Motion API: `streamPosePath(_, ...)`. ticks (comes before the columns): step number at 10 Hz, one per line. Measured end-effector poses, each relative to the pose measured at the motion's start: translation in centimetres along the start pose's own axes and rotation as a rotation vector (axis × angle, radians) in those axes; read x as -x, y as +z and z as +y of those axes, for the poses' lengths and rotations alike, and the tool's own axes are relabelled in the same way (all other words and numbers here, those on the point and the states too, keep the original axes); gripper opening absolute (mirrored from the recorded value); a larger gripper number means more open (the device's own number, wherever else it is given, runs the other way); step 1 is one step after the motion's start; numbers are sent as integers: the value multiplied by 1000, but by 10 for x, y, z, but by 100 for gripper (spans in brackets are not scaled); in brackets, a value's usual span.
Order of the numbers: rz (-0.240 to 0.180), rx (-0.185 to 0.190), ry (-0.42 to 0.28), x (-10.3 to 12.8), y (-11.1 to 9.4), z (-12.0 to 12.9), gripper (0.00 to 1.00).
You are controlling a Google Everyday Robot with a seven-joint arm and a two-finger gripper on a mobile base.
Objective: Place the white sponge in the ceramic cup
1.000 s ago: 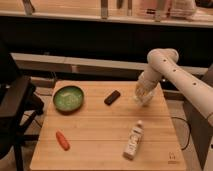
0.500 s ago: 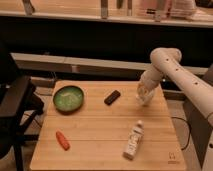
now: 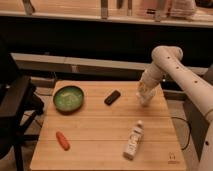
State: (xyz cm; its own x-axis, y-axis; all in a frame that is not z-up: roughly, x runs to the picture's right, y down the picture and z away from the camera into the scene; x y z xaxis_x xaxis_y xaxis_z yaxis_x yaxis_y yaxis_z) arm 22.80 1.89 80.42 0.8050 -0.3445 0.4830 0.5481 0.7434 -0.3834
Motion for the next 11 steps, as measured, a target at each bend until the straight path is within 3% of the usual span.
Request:
streamPosePath(7, 5, -15, 7, -11, -4, -2, 0)
streamPosePath(9, 7, -22, 13, -16, -8, 1, 7)
streamPosePath(11, 9, -25, 15, -19, -10, 1, 7)
